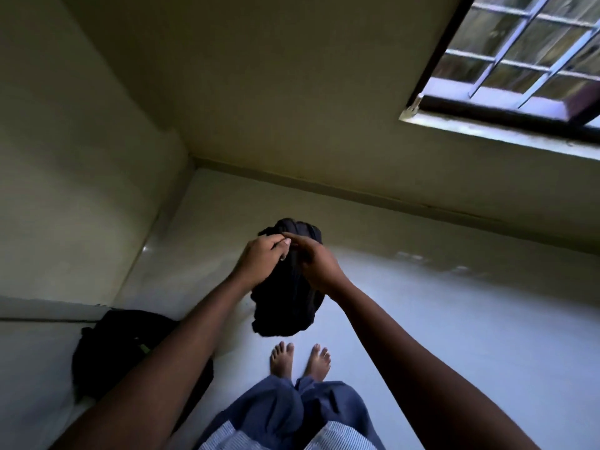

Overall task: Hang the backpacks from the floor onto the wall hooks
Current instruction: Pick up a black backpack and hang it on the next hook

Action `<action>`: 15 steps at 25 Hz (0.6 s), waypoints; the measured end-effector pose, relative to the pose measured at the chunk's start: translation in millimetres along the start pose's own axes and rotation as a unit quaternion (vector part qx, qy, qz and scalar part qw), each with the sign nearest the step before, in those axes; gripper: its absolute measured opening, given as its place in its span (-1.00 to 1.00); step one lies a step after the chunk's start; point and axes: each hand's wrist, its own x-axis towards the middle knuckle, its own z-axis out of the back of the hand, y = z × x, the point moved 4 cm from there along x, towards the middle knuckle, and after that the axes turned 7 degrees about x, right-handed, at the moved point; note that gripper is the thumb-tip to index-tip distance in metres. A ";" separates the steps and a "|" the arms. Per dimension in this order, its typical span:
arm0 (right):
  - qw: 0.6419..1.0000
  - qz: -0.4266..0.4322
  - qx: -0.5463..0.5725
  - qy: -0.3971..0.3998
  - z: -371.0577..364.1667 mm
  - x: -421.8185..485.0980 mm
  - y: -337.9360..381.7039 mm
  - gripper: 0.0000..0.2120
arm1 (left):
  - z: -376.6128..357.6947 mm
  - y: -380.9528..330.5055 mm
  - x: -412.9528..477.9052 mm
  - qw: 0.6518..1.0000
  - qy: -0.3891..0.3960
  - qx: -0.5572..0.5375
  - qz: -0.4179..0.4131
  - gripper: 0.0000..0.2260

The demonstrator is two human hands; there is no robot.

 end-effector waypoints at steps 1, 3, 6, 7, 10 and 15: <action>1.000 0.014 0.010 0.005 8.6 -2.1 12.2 -0.57 | 13.9 -16.7 1.1 0.999 0.016 0.005 -0.037 -0.70; 0.998 0.054 0.018 -0.014 33.4 -0.9 42.5 -0.75 | 45.4 -56.0 1.7 0.993 0.036 0.038 -0.107 -0.71; 0.995 0.090 0.039 -0.019 62.1 6.2 81.7 -0.88 | 85.3 -101.0 2.7 0.983 0.021 0.059 -0.175 -0.71; 0.993 0.102 0.053 -0.022 69.4 7.3 93.4 -0.82 | 97.8 -113.3 2.6 0.980 0.006 0.055 -0.193 -0.75; 0.987 0.127 0.081 -0.050 89.9 11.0 114.3 -0.86 | 130.6 -127.2 11.0 0.971 -0.028 -0.037 -0.235 -0.90; 0.972 0.173 0.119 -0.106 134.8 22.3 150.8 -0.79 | 155.2 -151.9 35.5 0.962 -0.098 -0.168 -0.190 -0.78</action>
